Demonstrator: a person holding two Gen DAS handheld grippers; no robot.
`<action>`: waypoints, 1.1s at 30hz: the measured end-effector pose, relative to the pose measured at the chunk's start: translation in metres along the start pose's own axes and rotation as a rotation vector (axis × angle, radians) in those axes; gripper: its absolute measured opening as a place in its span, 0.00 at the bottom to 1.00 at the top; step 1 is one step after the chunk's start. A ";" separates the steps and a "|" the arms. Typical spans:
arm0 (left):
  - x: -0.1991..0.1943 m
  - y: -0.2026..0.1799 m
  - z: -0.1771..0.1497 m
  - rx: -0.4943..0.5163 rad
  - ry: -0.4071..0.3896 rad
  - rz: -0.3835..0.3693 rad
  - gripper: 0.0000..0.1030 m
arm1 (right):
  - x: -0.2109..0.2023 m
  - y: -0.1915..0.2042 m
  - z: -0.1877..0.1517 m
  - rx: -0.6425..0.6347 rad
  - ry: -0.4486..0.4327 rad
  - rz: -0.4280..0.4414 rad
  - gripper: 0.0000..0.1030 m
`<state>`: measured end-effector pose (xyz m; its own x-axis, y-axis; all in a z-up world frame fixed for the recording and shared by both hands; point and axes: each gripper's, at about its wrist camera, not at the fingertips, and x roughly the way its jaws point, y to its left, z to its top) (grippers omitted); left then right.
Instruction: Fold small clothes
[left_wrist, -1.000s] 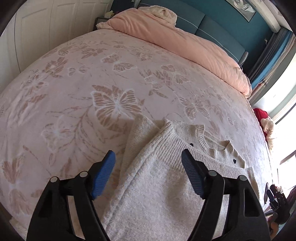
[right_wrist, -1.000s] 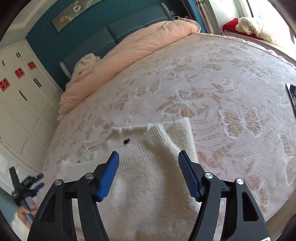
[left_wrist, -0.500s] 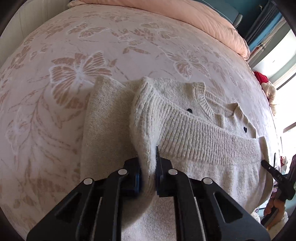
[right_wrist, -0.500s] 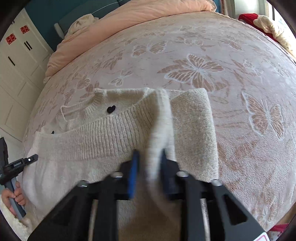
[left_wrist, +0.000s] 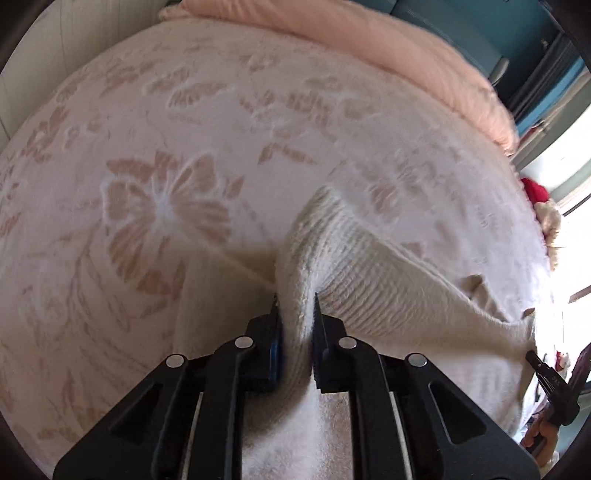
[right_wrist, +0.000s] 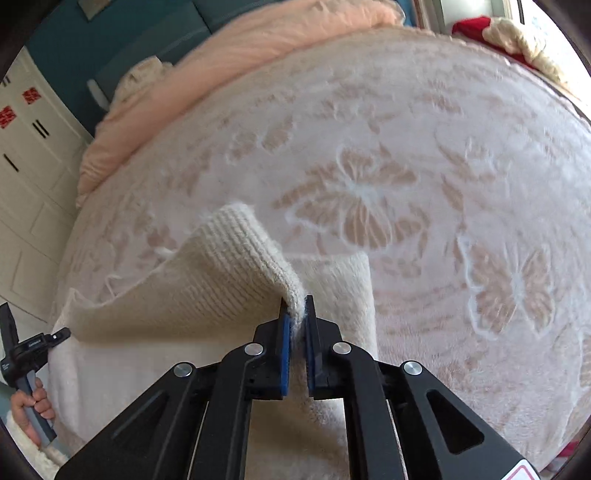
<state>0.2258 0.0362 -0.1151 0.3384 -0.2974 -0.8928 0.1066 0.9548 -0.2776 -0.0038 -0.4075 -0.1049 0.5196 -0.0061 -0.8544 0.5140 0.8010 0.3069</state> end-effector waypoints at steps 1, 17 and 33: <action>0.002 0.005 -0.006 -0.019 -0.010 0.001 0.16 | -0.001 0.000 -0.006 0.009 -0.013 -0.002 0.10; -0.056 -0.003 -0.140 -0.096 -0.016 -0.128 0.28 | -0.026 0.169 -0.171 -0.323 0.091 0.253 0.05; -0.102 0.050 -0.144 -0.193 -0.124 -0.139 0.34 | -0.090 0.002 -0.145 0.011 -0.059 0.044 0.20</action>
<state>0.0619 0.1144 -0.0887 0.4465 -0.4119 -0.7943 -0.0166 0.8838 -0.4676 -0.1481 -0.3184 -0.0881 0.5812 -0.0061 -0.8137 0.4970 0.7945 0.3490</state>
